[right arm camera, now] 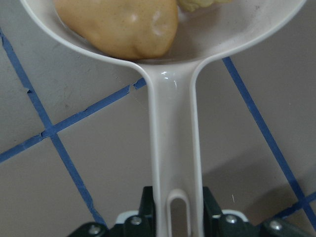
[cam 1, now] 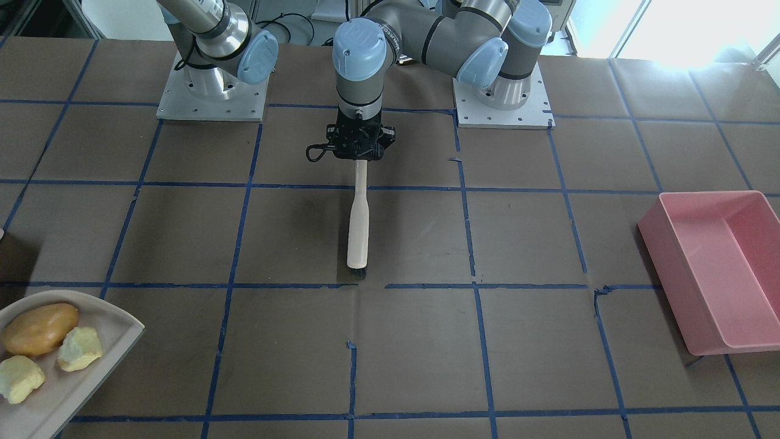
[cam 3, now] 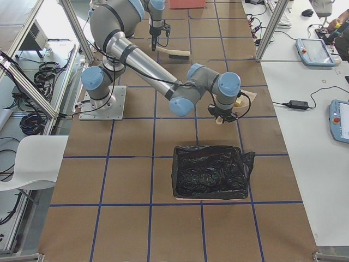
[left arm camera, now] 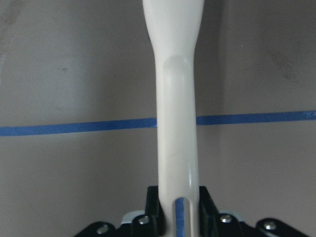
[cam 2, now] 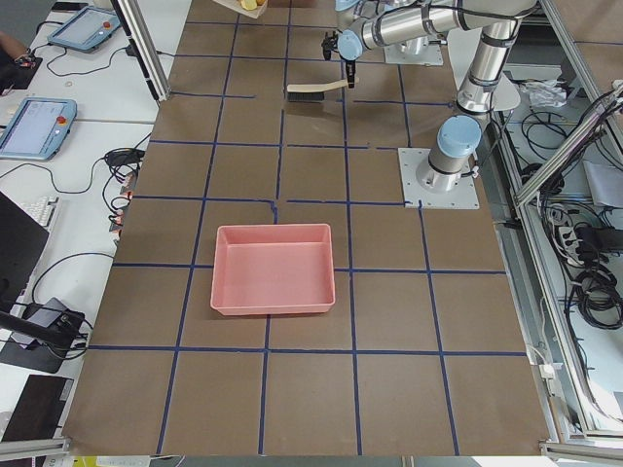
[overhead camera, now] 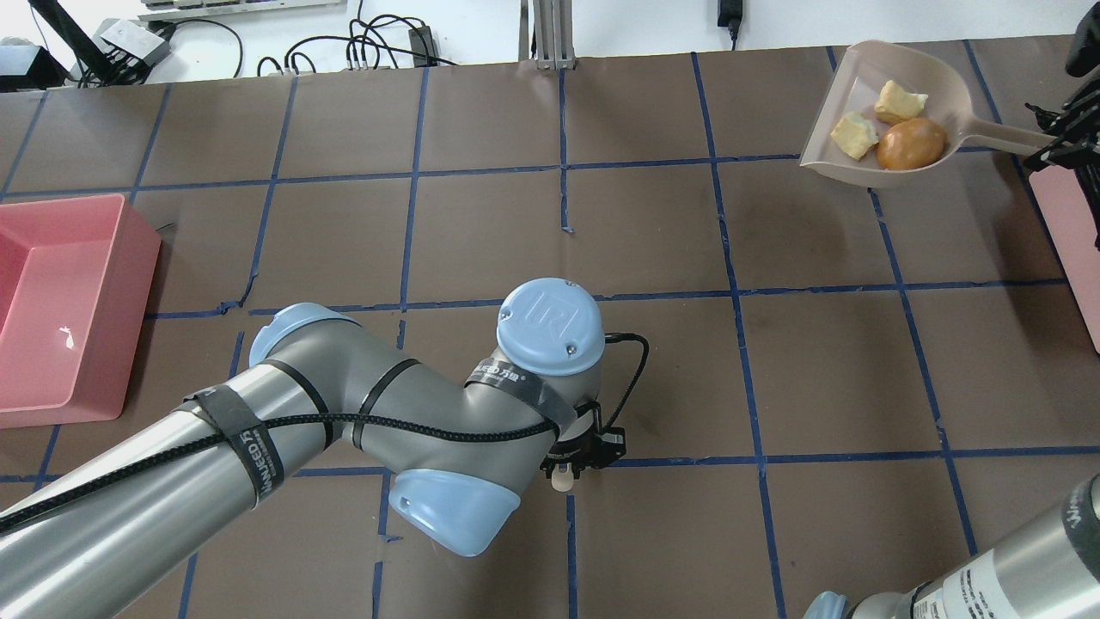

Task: Sweep and dump trash in nearest bin
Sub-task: 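Lift the dustpan with the right gripper while the left gripper withdraws the brush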

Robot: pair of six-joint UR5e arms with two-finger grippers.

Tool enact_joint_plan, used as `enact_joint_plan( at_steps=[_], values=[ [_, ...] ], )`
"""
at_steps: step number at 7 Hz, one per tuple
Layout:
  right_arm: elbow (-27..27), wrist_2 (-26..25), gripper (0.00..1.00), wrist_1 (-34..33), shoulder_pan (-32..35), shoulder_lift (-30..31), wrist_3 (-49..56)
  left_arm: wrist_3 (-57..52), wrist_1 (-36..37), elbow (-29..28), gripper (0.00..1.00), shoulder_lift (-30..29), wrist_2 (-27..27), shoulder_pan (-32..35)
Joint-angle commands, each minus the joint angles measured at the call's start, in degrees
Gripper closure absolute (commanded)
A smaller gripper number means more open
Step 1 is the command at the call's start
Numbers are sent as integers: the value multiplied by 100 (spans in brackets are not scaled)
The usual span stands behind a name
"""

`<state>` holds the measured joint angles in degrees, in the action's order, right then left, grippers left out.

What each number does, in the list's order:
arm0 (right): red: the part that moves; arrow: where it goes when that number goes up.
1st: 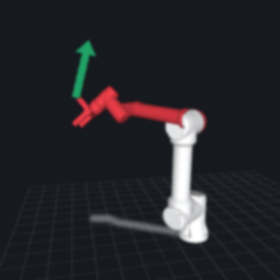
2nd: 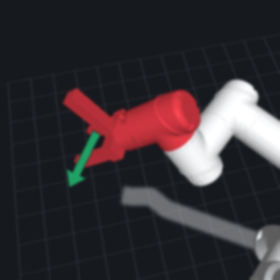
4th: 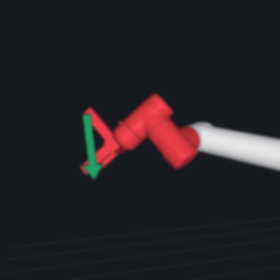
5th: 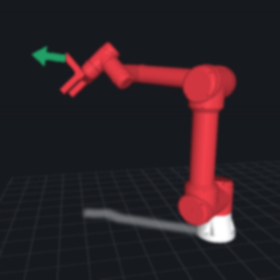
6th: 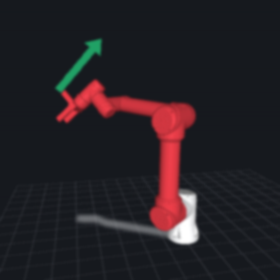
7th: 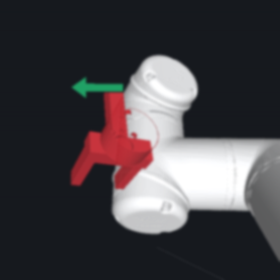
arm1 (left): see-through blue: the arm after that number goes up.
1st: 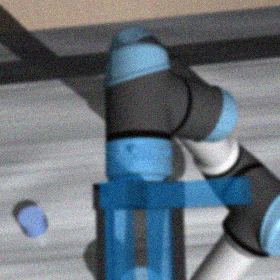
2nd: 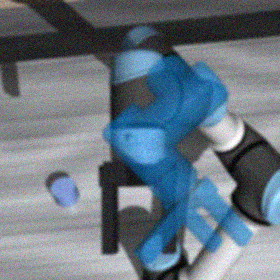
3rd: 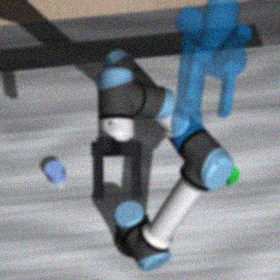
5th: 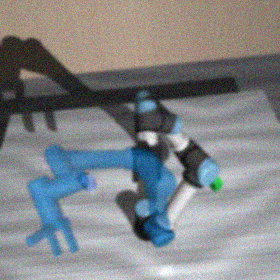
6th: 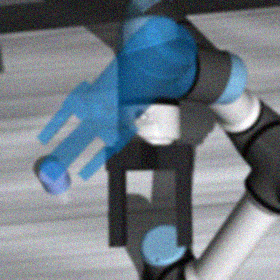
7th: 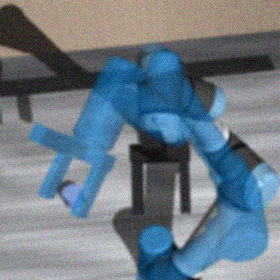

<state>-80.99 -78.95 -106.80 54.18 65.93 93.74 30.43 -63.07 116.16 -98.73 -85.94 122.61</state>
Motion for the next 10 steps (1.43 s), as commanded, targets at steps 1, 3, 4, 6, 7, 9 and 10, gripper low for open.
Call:
enact_joint_plan(
  at_steps=[1, 3, 4, 6, 7, 9, 10],
  values=[
    [22, -15, 100, 430, -459, 428, -206, -2, 32, 12, 95, -50, 7, 0],
    [31, -172, 100, 589, -1169, 787, -224, 7, 14, -14, 58, -59, 24, -9],
    [48, -269, 100, 712, -1617, 911, -224, 16, -21, -23, 52, -59, 16, -9],
    [258, -689, 100, 757, -2269, 913, -224, 34, -47, -49, 48, -67, 129, -18],
    [294, -822, 100, 749, -2594, 878, -224, 25, -47, -58, 48, -67, 147, -18],
    [312, -1076, 100, 696, -3052, 790, -224, 25, -39, -67, 48, -59, 147, -18],
    [338, -1148, 100, 661, -3141, 728, -224, 25, -39, -67, 48, -59, 156, -18]
  ],
)
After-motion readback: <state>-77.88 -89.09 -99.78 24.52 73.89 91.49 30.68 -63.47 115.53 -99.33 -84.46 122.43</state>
